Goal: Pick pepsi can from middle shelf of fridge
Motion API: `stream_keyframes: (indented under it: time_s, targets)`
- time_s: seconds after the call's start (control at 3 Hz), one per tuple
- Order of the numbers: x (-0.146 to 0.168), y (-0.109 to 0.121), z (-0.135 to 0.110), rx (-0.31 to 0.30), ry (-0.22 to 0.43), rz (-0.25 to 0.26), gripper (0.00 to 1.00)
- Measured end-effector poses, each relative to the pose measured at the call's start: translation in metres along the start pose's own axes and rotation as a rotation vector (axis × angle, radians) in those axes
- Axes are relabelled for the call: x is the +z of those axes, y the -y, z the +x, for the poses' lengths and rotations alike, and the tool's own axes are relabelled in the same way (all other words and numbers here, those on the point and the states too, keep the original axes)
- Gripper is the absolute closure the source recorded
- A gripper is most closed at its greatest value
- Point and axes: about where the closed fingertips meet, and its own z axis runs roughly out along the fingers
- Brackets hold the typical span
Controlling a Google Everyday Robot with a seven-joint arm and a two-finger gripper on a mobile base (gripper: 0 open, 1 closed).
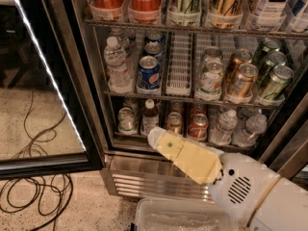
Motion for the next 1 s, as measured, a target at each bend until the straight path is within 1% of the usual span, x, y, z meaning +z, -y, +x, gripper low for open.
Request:
stream_keyframes:
  time_s: [0.33,0.67,1.0]
  targets:
    - [0.0,0.003,0.005,-0.004,-0.001,0.027,0.0]
    - [0.006,0.006,-0.005,-0.077,0.003,0.143,0.0]
    - [0.014,0.005,-0.031,-0.227,0.023,0.258,0.0]
